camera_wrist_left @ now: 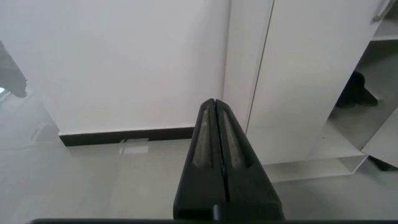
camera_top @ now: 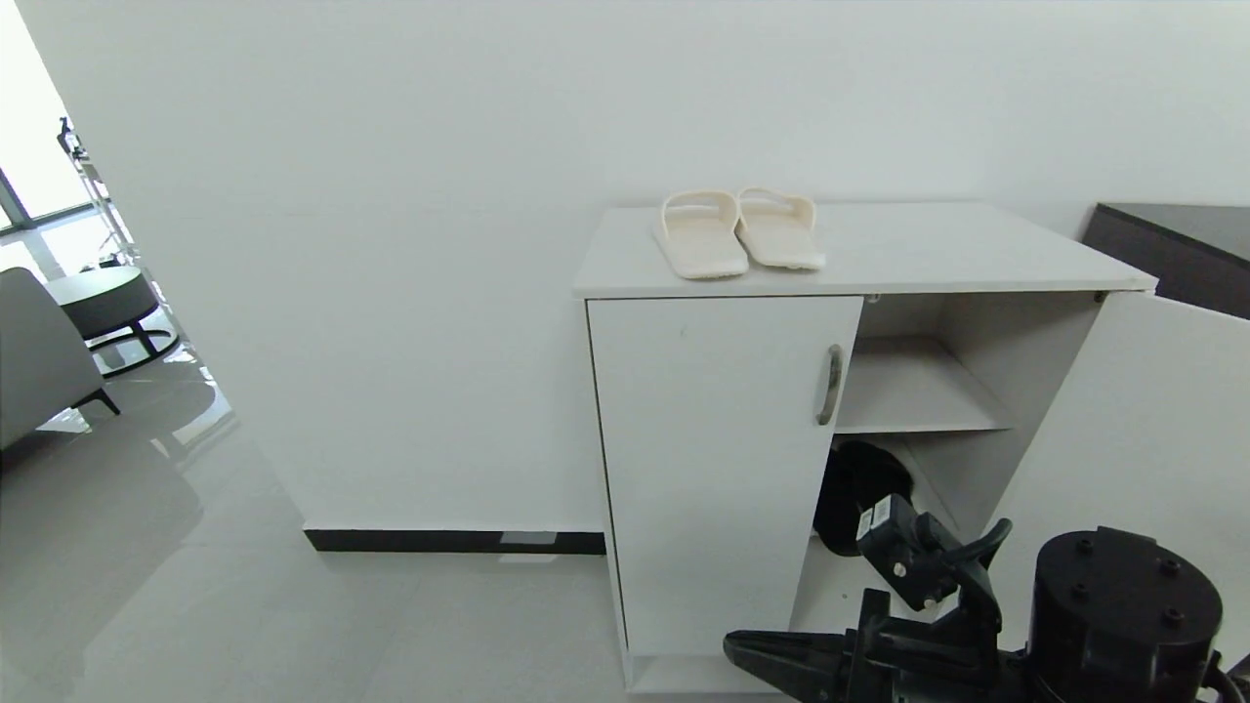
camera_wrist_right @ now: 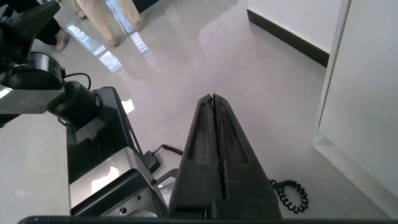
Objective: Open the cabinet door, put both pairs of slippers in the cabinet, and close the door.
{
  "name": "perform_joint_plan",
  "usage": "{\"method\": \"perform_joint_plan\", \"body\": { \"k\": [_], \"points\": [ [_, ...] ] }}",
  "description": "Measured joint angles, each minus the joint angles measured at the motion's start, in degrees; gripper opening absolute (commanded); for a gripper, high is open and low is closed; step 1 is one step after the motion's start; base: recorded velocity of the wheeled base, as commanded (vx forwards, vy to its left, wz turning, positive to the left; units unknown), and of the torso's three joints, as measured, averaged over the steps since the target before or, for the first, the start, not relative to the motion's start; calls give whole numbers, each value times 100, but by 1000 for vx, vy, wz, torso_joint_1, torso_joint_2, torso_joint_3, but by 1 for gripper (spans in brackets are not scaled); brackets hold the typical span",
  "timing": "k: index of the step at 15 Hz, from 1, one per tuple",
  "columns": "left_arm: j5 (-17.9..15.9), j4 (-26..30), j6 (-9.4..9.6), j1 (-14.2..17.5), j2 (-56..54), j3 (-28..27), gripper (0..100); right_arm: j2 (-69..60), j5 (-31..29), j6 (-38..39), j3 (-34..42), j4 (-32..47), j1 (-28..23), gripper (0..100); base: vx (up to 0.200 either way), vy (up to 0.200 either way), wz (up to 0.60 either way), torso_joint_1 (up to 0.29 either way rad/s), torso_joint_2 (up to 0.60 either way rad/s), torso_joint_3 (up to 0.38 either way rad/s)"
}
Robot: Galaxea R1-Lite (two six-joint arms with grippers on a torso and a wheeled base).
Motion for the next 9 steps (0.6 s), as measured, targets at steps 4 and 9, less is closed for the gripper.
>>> {"method": "perform_joint_plan", "body": {
  "k": [4,9],
  "points": [
    [2,0,-2,-2,0,0,0,7,1,1,2,0,-2,0,0,0,0,216,-498,-286],
    [0,0,0,-5,0,0,0,11,6,0,2,0,-2,0,0,0,0,236,-518,-290]
  ]
}}
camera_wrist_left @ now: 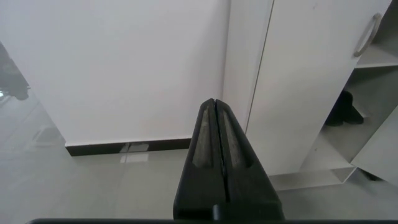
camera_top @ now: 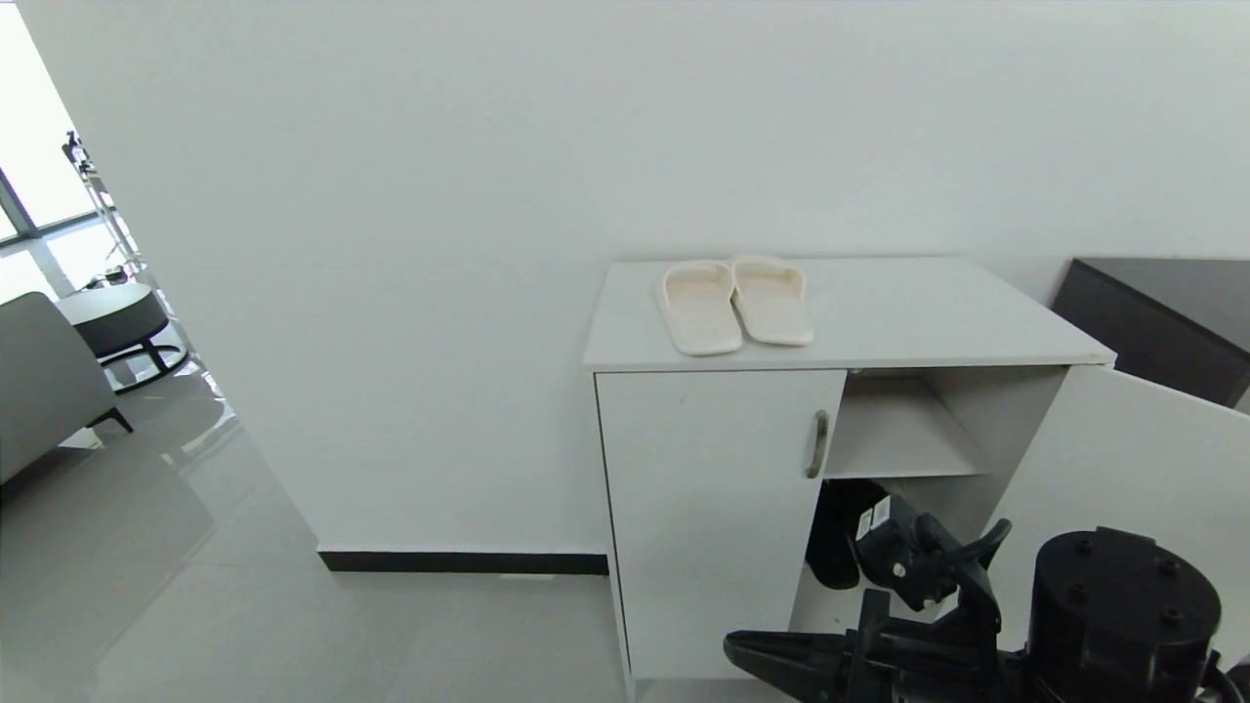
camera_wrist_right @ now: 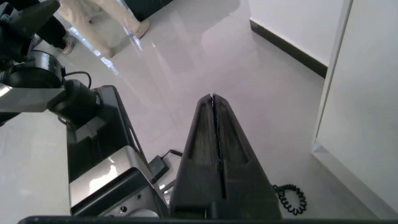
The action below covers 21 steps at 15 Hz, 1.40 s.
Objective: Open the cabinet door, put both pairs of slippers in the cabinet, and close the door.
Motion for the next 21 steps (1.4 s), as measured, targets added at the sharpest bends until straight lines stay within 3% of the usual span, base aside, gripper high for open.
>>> {"method": "perform_joint_plan", "body": {
  "k": [5,7,8,11,12,13,15,18,21],
  "points": [
    [0,-5,0,5,0,0,0,-1,-27,-211,79,-33,0,0,0,0,0,220,-472,-252],
    [2,0,-10,-2,0,0,0,-20,-194,-245,-146,358,-2,0,0,0,0,54,-115,-63],
    [2,0,-10,0,0,0,0,-41,-485,-238,-383,917,-2,0,0,0,0,0,0,0],
    [7,0,-10,5,0,0,0,-221,-1968,179,-1980,4147,90,0,0,0,0,0,0,0],
    [9,0,-10,5,0,0,0,-317,-2601,450,-2627,5033,171,100,0,0,0,0,0,0],
    [9,0,-11,-2,0,0,0,-397,-3324,639,-3084,5606,239,100,0,0,0,0,0,0],
    [9,0,-2,0,0,0,0,-423,-4417,814,-3584,5593,355,100,0,0,0,0,0,0],
    [9,0,-2,5,0,0,0,-177,-5326,628,-3805,4804,455,100,0,0,0,0,0,0],
    [9,0,15,0,0,0,0,93,-5509,334,-3718,4367,438,100,0,0,0,0,0,0]
  ]
}}
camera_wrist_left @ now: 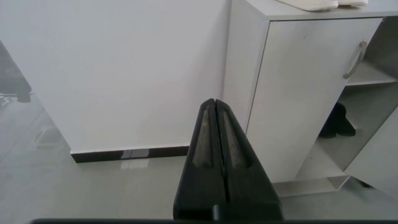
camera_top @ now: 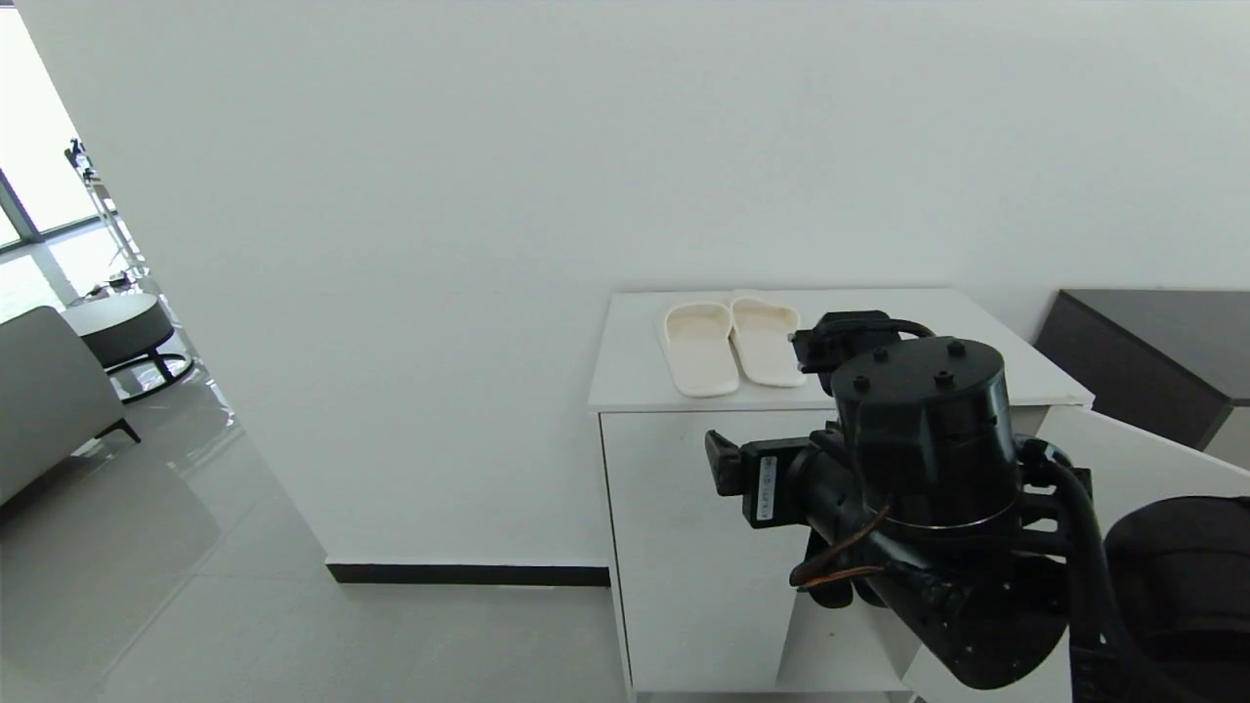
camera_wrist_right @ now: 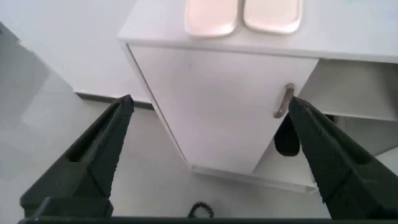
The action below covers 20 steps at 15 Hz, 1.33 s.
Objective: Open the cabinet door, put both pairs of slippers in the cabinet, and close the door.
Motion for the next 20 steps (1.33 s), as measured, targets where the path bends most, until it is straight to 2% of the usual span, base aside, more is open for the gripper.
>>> {"method": "perform_joint_plan", "body": {
  "k": [12,20],
  "points": [
    [10,0,13,5,0,2,0,717,85,-233,-182,-469,-507,100,200,0,0,3,1,2],
    [12,0,-15,2,0,0,0,1357,429,-492,-891,-501,-909,100,0,0,0,0,0,0]
  ]
}}
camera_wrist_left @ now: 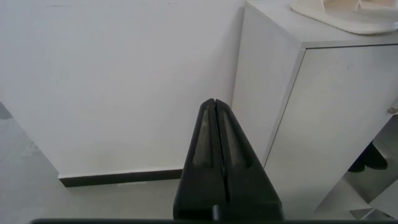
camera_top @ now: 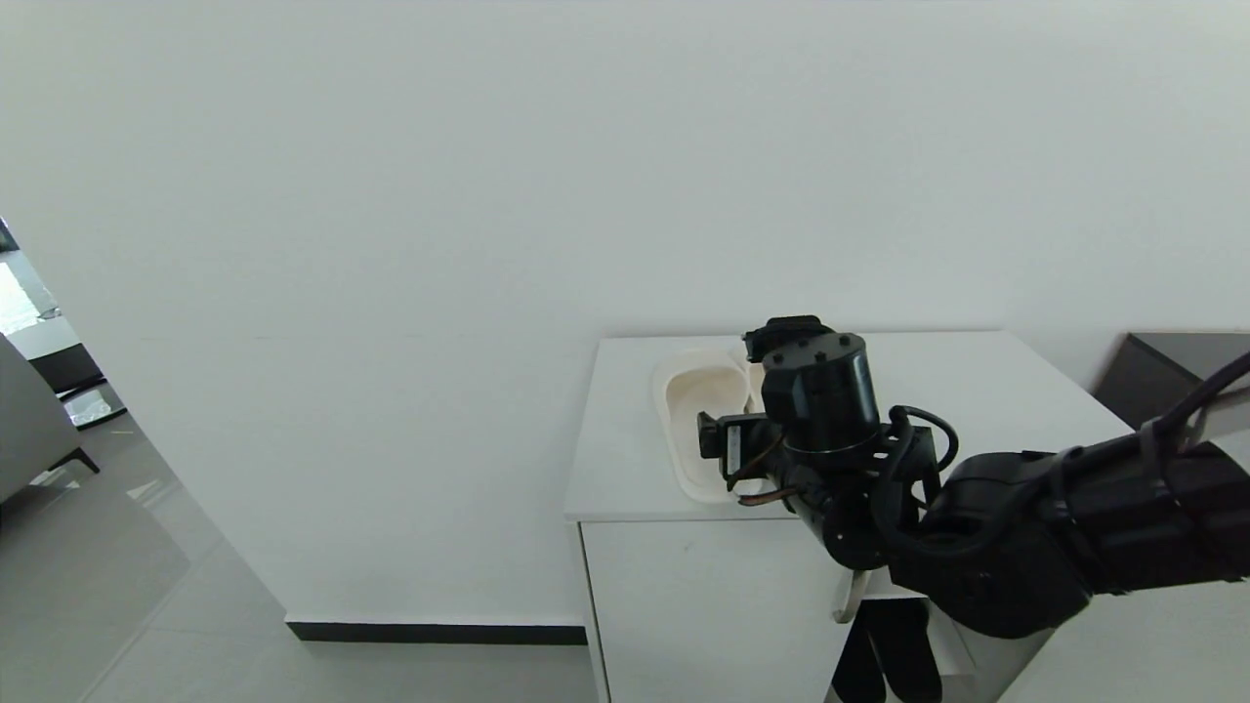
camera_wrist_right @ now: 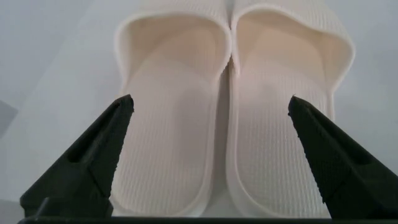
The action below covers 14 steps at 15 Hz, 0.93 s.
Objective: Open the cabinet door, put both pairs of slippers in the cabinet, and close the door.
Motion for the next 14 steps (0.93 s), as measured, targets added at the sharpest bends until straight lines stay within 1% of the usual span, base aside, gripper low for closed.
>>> {"method": "perform_joint_plan", "body": {
  "k": [14],
  "points": [
    [4,0,-2,-2,0,2,0,1039,56,-172,-1356,7,-422,100,0,0,0,0,0,0]
  ]
}}
